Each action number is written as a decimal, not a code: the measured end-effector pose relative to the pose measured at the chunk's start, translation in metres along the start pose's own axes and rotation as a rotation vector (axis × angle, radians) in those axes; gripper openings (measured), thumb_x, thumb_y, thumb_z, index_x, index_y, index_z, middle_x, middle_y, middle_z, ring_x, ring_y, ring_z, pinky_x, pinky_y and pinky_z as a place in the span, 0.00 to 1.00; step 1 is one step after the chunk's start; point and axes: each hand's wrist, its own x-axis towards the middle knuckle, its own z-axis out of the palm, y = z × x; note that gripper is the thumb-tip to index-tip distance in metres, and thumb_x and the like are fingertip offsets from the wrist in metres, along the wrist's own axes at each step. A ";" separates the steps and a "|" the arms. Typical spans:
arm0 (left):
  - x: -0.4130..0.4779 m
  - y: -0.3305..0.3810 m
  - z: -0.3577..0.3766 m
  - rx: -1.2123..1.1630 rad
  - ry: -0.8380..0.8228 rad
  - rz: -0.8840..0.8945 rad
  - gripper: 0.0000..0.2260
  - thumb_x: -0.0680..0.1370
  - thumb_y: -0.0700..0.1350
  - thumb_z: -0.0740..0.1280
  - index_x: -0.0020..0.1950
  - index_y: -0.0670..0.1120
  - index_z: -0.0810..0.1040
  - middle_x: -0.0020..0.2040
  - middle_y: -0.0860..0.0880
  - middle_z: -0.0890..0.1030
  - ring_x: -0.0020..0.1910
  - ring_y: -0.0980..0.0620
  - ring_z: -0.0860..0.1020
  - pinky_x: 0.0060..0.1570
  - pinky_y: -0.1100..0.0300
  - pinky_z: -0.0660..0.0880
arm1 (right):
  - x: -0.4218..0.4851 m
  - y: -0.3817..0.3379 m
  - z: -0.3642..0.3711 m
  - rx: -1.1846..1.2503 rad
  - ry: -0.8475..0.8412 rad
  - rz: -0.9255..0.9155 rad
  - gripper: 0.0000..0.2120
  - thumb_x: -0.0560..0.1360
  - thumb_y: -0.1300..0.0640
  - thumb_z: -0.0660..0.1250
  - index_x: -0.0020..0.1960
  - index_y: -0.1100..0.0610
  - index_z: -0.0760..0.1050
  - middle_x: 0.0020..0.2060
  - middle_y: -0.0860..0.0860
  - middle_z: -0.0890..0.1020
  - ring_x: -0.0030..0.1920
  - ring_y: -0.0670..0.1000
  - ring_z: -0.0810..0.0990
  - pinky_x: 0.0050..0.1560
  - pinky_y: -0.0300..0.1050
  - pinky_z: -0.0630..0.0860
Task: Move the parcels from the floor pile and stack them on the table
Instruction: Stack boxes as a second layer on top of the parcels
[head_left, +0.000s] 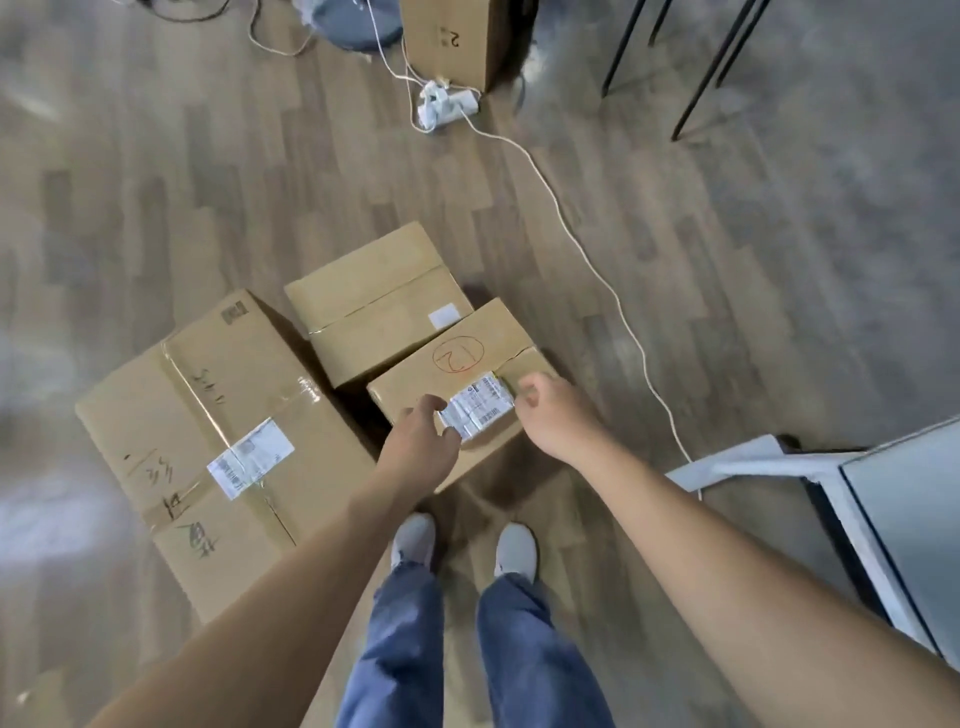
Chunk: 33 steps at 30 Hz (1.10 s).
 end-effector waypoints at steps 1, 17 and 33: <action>0.022 -0.009 0.010 -0.017 -0.041 -0.035 0.18 0.79 0.44 0.60 0.69 0.48 0.67 0.66 0.43 0.71 0.44 0.52 0.71 0.48 0.61 0.66 | 0.020 0.005 0.012 -0.014 0.006 0.008 0.15 0.82 0.54 0.56 0.67 0.54 0.71 0.63 0.53 0.75 0.59 0.54 0.75 0.48 0.40 0.65; 0.156 -0.084 0.091 -0.439 -0.292 -0.354 0.11 0.75 0.43 0.68 0.58 0.49 0.76 0.58 0.49 0.76 0.52 0.52 0.76 0.54 0.53 0.79 | 0.159 0.062 0.129 0.249 0.015 0.232 0.14 0.78 0.55 0.64 0.59 0.57 0.64 0.43 0.46 0.71 0.39 0.48 0.73 0.38 0.41 0.70; -0.024 0.125 -0.054 -0.554 -0.356 0.054 0.11 0.80 0.44 0.62 0.62 0.47 0.67 0.55 0.47 0.79 0.56 0.48 0.78 0.56 0.50 0.76 | -0.072 -0.011 -0.134 0.436 0.387 0.159 0.14 0.77 0.49 0.67 0.55 0.53 0.65 0.46 0.45 0.75 0.49 0.51 0.76 0.48 0.47 0.71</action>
